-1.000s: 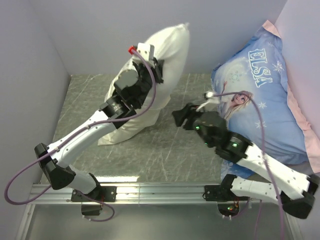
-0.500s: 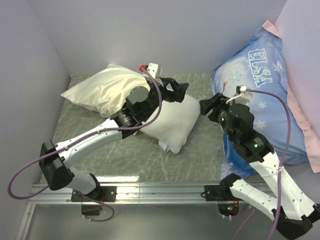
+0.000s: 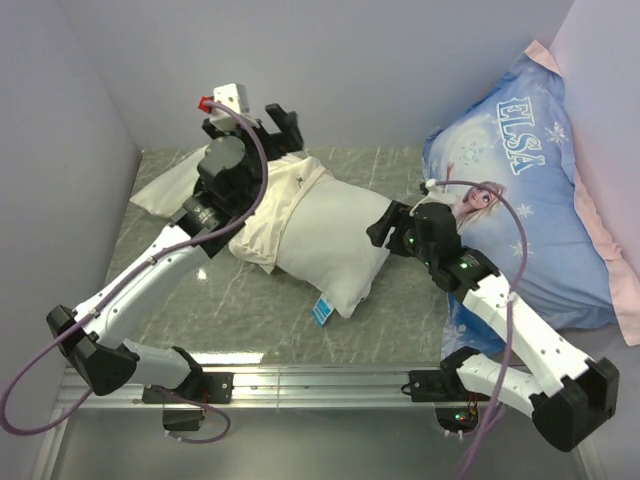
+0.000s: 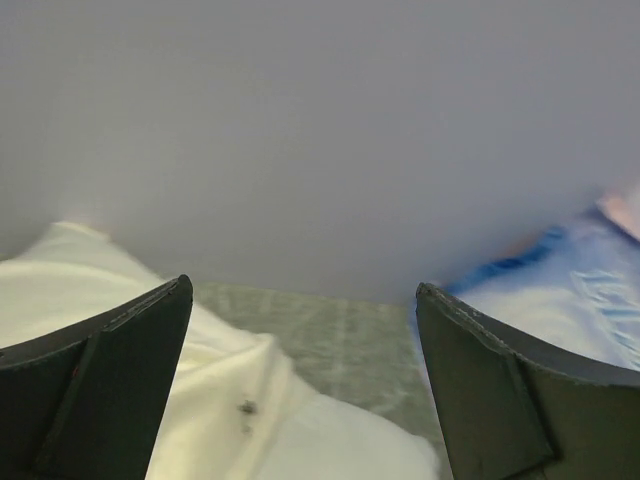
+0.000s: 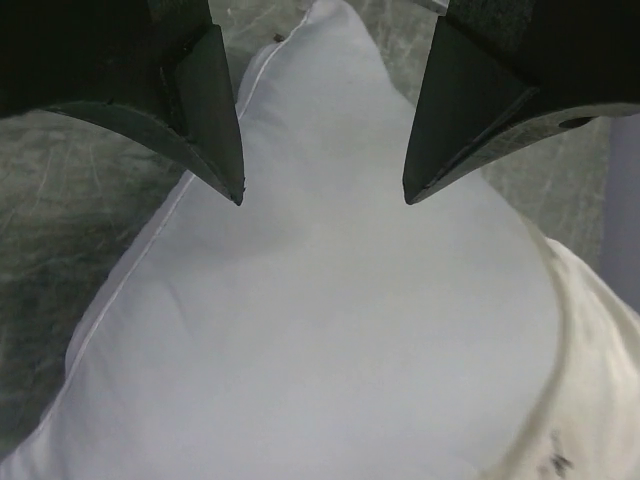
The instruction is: Remove the pillowcase from the pillow
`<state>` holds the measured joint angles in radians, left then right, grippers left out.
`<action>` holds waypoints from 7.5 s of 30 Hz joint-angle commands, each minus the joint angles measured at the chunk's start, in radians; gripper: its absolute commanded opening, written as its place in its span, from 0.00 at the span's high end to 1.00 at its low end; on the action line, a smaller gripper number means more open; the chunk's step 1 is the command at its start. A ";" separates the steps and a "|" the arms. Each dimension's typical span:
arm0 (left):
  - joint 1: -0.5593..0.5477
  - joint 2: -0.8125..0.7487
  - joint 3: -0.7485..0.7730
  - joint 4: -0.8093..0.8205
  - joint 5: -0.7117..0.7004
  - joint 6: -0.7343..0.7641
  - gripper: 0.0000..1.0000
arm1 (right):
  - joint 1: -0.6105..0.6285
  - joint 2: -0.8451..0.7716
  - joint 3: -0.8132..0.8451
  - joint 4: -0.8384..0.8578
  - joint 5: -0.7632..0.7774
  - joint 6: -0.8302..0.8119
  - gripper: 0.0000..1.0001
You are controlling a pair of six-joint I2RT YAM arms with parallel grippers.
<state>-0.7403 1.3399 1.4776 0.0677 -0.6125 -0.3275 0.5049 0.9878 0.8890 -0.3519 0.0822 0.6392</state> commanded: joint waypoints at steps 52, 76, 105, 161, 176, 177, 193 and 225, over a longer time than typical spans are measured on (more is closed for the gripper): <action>0.571 0.216 -0.213 -0.112 0.458 -0.205 0.07 | -0.440 0.182 0.152 0.059 -0.045 -0.076 1.00; 0.886 0.430 -0.333 0.023 0.927 -0.223 0.10 | -0.485 0.261 0.188 0.071 -0.139 -0.095 1.00; 0.972 0.481 -0.395 0.155 1.114 -0.397 1.00 | -0.496 0.242 0.252 0.057 -0.173 -0.062 1.00; 1.133 0.110 -0.295 -0.164 0.281 -0.383 1.00 | -1.258 0.304 0.897 -0.150 -0.479 0.280 1.00; 1.145 0.053 -0.255 -0.134 0.332 -0.368 1.00 | -1.128 0.285 0.889 -0.102 -0.473 0.246 1.00; 1.145 0.045 -0.244 -0.141 0.327 -0.361 1.00 | -1.111 0.284 0.872 -0.098 -0.461 0.235 1.00; 1.089 0.082 -0.151 -0.180 0.646 -0.302 0.74 | -1.013 0.290 0.841 -0.076 -0.441 0.212 1.00; 0.472 0.114 -0.666 -0.115 0.148 -0.522 0.15 | -0.821 0.184 0.725 -0.049 -0.335 0.142 1.00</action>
<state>-0.2523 1.4677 0.8303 -0.0093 -0.3050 -0.7261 -0.3218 1.2350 1.5967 -0.5537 -0.2653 0.7612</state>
